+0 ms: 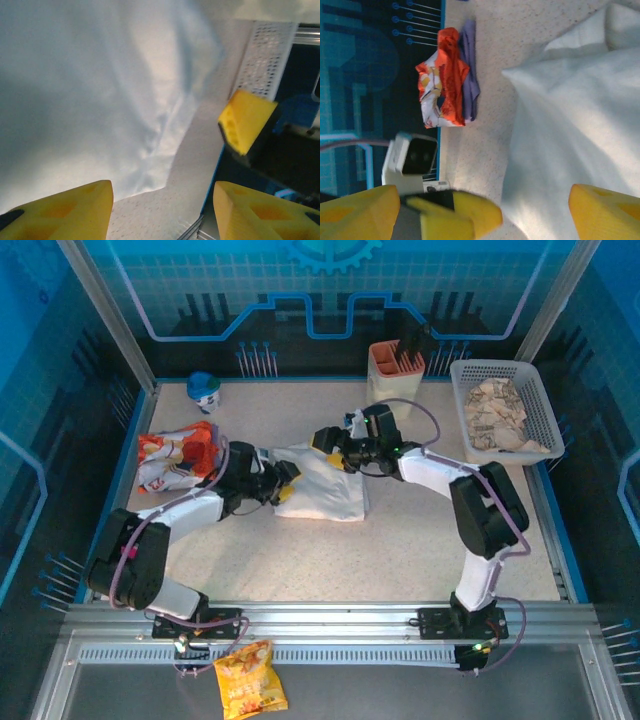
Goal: Fold and stack the t-shirts
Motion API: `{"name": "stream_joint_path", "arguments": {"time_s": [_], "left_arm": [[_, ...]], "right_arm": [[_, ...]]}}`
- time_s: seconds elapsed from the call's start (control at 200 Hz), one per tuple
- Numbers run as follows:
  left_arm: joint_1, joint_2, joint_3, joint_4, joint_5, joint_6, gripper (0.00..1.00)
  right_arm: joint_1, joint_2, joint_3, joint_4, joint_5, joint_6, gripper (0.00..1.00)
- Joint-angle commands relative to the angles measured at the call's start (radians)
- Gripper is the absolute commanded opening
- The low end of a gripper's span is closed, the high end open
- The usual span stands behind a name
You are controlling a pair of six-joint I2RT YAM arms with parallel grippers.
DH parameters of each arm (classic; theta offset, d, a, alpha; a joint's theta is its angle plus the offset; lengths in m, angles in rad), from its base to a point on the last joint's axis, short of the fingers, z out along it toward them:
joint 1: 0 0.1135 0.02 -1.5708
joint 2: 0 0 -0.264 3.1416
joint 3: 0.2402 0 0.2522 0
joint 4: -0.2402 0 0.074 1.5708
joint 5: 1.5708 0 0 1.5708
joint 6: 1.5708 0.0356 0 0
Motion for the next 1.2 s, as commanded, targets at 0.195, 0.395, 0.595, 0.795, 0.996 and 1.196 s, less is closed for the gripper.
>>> {"name": "stream_joint_path", "arguments": {"time_s": [0.195, 0.395, 0.595, 0.795, 0.996, 1.196], "left_arm": [[-0.012, 0.112, -0.037, 0.081, -0.071, -0.040, 0.55], [0.009, 0.146, -0.077, -0.017, -0.114, 0.003, 0.55], [0.043, 0.145, -0.103, -0.048, -0.116, 0.040, 0.54], [0.058, 0.101, -0.084, -0.092, -0.108, 0.063, 0.54], [0.065, 0.018, 0.096, -0.268, -0.064, 0.165, 0.59], [0.121, 0.068, 0.307, -0.415, -0.045, 0.320, 0.63]], "right_arm": [[-0.023, 0.214, 0.065, 0.137, 0.009, 0.096, 0.88], [-0.081, 0.231, 0.066, 0.138, -0.007, 0.086, 0.88], [-0.142, 0.246, 0.069, 0.145, -0.041, 0.083, 0.88], [-0.187, 0.220, 0.049, 0.171, -0.068, 0.094, 0.88], [-0.183, 0.095, 0.038, 0.093, -0.122, 0.057, 0.88], [-0.159, -0.045, -0.056, 0.011, -0.154, 0.045, 0.88]]}}
